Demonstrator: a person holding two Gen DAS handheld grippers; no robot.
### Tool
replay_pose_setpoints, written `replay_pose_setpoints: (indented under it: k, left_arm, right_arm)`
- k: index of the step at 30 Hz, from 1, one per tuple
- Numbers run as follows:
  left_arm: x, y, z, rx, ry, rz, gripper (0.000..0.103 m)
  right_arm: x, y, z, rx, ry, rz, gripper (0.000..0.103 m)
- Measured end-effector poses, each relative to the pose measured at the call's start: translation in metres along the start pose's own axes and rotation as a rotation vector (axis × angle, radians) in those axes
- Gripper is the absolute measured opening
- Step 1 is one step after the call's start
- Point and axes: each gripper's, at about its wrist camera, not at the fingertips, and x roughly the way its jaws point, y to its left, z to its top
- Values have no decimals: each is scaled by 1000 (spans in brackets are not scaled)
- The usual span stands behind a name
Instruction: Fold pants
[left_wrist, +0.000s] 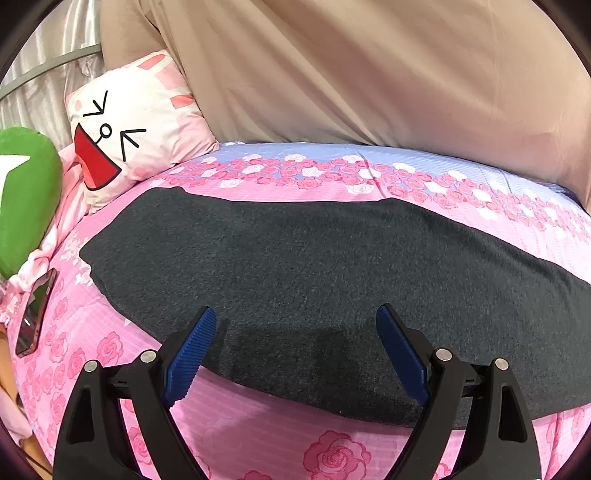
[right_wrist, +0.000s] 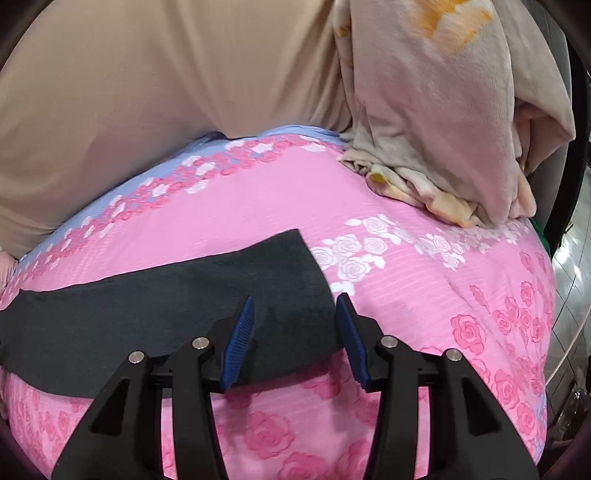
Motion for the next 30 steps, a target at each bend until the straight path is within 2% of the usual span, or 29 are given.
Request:
replay_pose_setpoints:
  k: [4, 7, 8, 9, 10, 11, 12, 14, 16, 17, 18, 20, 21, 25, 27, 29, 30]
  left_arm:
    - [-1, 3, 0, -19, -2, 5, 86]
    - [-1, 3, 0, -18, 0, 7, 86]
    - [0, 3, 0, -17, 1, 8, 86]
    - [0, 3, 0, -17, 1, 9, 86]
    - [0, 4, 0, -18, 1, 9, 86]
    - [0, 3, 0, -18, 0, 8, 86]
    - [0, 4, -1, -19, 0, 7, 86]
    - [1, 4, -1, -16, 8, 7, 86]
    - [2, 3, -1, -9, 14, 9, 86]
    - [2, 3, -1, -8, 12, 12, 86]
    - [1, 3, -2, -9, 11, 12, 86]
    - [1, 4, -1, -14, 11, 11, 86]
    - [2, 5, -1, -15, 12, 11, 86]
    - [2, 4, -1, -10, 13, 8, 86]
    - [3, 3, -1, -7, 15, 7, 86]
    - [3, 3, 0, -7, 13, 7, 86]
    - [3, 3, 0, -10, 10, 7, 86]
  right_arm:
    - [19, 10, 18, -64, -12, -16, 55]
    - [48, 15, 30, -86, 54, 29, 54]
    - [58, 17, 30, -94, 83, 37, 32]
    - [63, 18, 31, -109, 93, 1, 17]
    - [58, 20, 33, -116, 64, 0, 7]
    - [48, 20, 36, -113, 22, 20, 4]
    - [35, 19, 41, -102, -36, 30, 4]
    - [38, 14, 46, -95, -42, 30, 4]
    - [73, 7, 40, -103, 101, 15, 7]
    - [72, 5, 40, -92, 94, 17, 16]
    - [62, 0, 41, -62, 64, 14, 30]
    - [39, -10, 33, -13, 12, 38, 47]
    - [31, -12, 28, -1, 5, 48, 49]
    - [12, -24, -5, 76, 47, 76, 50]
    - [8, -26, -11, 97, 62, 80, 54]
    - [12, -20, -12, 77, 79, 51, 53]
    - [13, -16, -11, 65, 90, 33, 33]
